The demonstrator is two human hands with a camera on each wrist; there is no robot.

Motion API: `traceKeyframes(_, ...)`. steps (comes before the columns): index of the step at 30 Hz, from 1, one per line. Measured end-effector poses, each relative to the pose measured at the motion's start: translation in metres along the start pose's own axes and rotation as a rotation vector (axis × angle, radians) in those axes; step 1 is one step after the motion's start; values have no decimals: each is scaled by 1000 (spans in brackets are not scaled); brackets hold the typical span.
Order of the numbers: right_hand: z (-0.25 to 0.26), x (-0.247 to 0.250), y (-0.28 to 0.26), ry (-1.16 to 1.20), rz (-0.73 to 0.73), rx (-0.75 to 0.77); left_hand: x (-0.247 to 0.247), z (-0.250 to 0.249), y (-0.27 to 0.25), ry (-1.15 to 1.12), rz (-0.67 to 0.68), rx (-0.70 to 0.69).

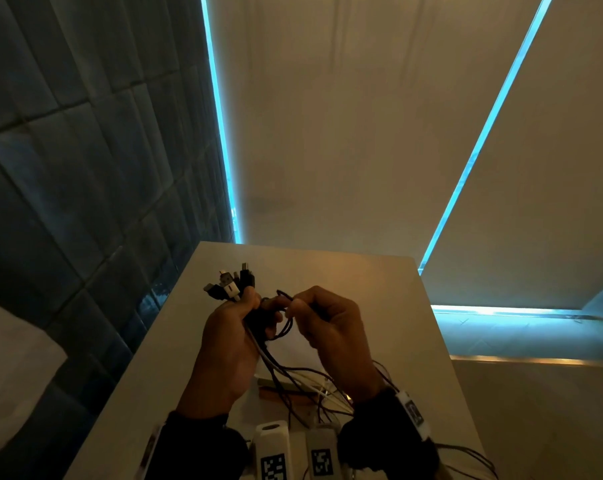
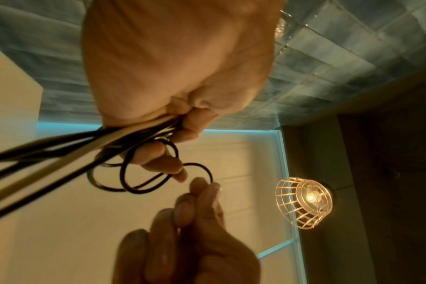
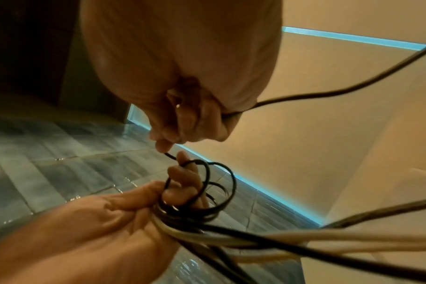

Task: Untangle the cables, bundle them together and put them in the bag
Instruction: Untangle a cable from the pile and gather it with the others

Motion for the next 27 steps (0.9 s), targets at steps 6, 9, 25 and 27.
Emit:
traceKeyframes(6,-20,-4,-6,-79,101,-54,3,-2,1,-141,156,115)
traceKeyframes(9,-31,-3,-7,-91,133,-83,5,0,1,-145,164,96)
traceKeyframes(25,-105,27,-19,-237,87,-291,6,-5,-3,-187,175,-18)
traceKeyframes(27,-113,33,-21,-269,62,-301,6,-7,-3,-199,181,-26)
Point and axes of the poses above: each hand's wrist, its own y-axis towards the middle knuckle, its own x-axis out of the back of the hand, z = x × y, the point moved 4 cm from there along y, towards the middle knuckle, and after that the axes turned 8 degrees about -z, right-handed, at the moved point
